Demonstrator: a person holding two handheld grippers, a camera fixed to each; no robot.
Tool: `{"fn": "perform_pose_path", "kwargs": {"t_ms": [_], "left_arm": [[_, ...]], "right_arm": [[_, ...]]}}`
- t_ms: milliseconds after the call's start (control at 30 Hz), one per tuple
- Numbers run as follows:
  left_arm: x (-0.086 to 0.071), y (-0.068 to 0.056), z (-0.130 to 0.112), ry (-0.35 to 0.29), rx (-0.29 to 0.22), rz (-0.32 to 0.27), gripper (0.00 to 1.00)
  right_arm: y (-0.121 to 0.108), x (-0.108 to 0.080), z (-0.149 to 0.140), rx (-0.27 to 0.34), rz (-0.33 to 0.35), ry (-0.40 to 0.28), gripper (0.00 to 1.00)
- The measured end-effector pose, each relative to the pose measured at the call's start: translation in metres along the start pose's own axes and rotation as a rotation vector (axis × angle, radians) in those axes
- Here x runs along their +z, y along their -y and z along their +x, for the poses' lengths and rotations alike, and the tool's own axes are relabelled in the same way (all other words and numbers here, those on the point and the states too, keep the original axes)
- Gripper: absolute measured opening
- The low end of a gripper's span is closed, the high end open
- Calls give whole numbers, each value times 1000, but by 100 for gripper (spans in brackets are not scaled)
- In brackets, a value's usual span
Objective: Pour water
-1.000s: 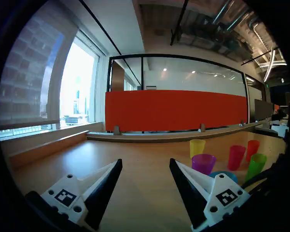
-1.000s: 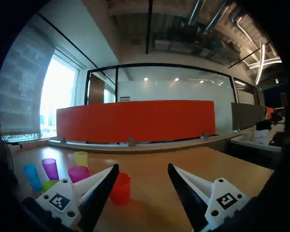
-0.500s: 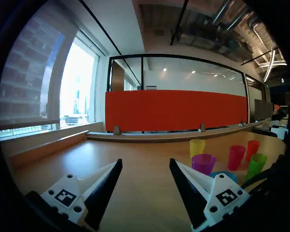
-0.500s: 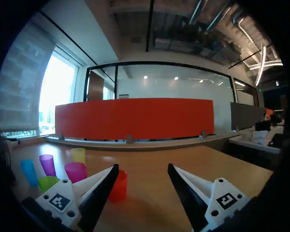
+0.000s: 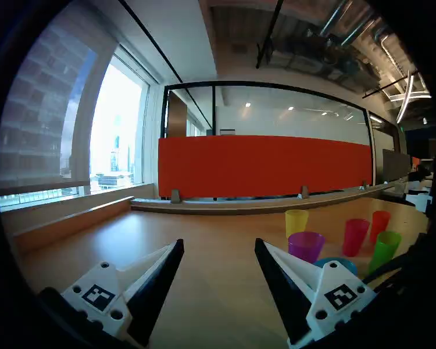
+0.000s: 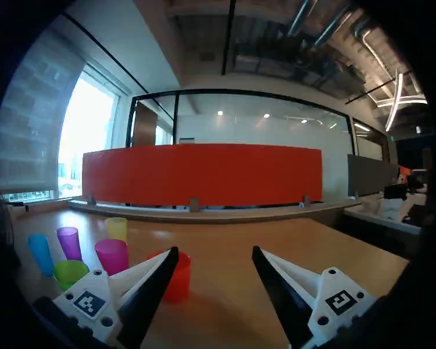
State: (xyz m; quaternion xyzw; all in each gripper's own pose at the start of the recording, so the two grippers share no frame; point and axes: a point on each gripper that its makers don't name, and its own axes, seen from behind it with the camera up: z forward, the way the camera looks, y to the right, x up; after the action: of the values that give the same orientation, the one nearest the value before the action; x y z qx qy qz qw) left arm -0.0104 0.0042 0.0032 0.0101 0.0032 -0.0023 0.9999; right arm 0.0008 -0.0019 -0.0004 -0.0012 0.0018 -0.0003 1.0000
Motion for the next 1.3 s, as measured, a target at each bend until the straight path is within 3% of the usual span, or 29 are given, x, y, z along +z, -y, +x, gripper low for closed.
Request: {"fn": "perform_pose_path", "kwargs": {"t_ms": [1300], "left_arm": [[0, 0, 0, 0, 0, 0, 90]], "right_arm": [[0, 0, 0, 0, 2, 4, 99]]}}
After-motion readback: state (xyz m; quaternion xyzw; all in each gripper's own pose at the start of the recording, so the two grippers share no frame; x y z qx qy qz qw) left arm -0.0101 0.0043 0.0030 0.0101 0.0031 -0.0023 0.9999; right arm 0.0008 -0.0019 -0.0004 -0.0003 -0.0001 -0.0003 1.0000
